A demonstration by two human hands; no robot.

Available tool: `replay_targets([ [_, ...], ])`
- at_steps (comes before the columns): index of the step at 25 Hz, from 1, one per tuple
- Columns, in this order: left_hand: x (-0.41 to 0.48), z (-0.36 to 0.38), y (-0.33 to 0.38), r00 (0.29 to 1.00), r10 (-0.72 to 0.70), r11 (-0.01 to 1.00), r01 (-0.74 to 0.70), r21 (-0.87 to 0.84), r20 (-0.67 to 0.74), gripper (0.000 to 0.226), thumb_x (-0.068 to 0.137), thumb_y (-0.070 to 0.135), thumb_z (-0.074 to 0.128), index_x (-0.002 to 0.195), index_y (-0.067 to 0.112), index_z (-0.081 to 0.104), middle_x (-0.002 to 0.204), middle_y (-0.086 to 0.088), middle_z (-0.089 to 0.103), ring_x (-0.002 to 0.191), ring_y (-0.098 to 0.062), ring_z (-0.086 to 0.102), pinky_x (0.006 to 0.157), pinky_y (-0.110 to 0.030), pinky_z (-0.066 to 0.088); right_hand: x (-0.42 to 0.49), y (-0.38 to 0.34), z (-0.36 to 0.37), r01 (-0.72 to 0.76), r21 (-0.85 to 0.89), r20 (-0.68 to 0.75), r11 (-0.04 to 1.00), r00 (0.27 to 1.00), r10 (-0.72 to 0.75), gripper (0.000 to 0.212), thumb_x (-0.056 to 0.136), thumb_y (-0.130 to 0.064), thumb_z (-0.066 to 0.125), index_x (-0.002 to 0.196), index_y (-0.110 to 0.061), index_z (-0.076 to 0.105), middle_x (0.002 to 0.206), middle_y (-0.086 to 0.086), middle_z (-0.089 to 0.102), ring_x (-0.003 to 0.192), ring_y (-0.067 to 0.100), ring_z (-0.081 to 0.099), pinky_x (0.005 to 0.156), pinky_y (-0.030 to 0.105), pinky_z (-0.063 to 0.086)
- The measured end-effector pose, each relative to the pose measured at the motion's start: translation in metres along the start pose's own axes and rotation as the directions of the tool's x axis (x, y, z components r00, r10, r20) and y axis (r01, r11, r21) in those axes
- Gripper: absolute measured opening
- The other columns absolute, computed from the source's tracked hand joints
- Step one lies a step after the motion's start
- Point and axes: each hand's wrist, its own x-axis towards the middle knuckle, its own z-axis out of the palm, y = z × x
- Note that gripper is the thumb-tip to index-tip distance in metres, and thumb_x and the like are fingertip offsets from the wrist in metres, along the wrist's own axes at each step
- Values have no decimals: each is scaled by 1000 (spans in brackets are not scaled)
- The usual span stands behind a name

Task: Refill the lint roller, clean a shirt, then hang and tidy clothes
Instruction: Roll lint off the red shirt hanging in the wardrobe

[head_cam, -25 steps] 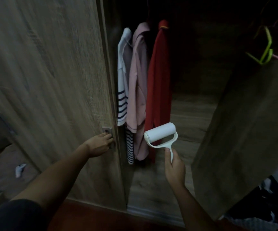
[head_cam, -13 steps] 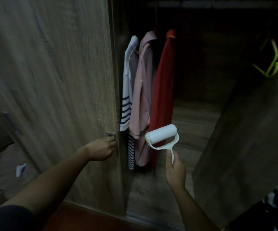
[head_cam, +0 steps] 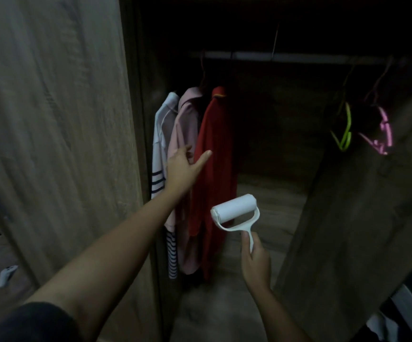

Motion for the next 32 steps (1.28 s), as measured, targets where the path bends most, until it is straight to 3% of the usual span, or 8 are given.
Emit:
replay_targets([
  [5,5,11,-9,1000,-10,993,12,115,-25,31,94,29,53,104,1,61,93,-16,67,86,-31,63,68,-30,45,36,3,-15,40,35,40,999,998,-41,30,97,-38,38,79,-22,55,58,-1,53,58,11,55,56,28,40],
  [11,0,-35,-21,982,47,963,4,269,-183,35,100,32,38,106,3,56,84,-17,64,76,-34,60,64,-31,35,63,-15,-7,81,123,118,989,988,-96,45,92,-54,31,86,-19,59,64,5,59,61,17,57,58,34,42],
  [13,6,-51,-21,977,75,955,-12,298,-201,35,99,32,40,100,1,57,84,-23,65,79,-39,60,63,-30,33,73,-23,-1,121,127,149,984,979,-140,56,91,-61,29,89,-14,59,69,11,61,62,22,58,57,34,43],
  [15,15,-66,-18,974,112,942,-42,332,-197,36,98,31,44,87,0,58,81,-25,65,78,-39,61,61,-29,27,84,-38,3,140,149,179,979,970,-165,48,94,-53,35,86,-12,57,65,9,57,57,20,53,52,29,38],
  [18,21,-91,-11,973,190,914,-128,385,-128,41,96,30,49,69,0,55,67,-21,61,66,-34,59,57,-28,21,101,-62,8,184,181,207,966,953,-220,35,94,-44,41,77,-15,51,59,-1,48,50,9,44,46,21,33],
  [22,23,-112,-3,961,271,905,-232,356,-62,44,94,34,49,69,-1,58,59,-15,55,55,-18,49,52,-22,29,116,-90,21,239,190,218,952,936,-278,32,96,-41,43,70,-22,46,54,-5,44,43,3,39,40,16,29],
  [26,21,-118,8,950,312,907,-287,309,-34,48,92,37,47,61,0,50,52,-10,43,49,-8,37,48,-18,27,129,-121,38,268,195,188,944,934,-304,33,97,-41,41,69,-24,42,53,-7,45,43,4,42,41,16,29],
  [32,20,-122,5,943,330,914,-306,265,-50,49,93,36,46,63,-3,51,54,-2,39,51,-5,37,47,-19,26,119,-107,68,249,139,317,958,906,-281,28,97,-39,41,77,-20,44,59,-4,50,51,9,47,45,17,33],
])
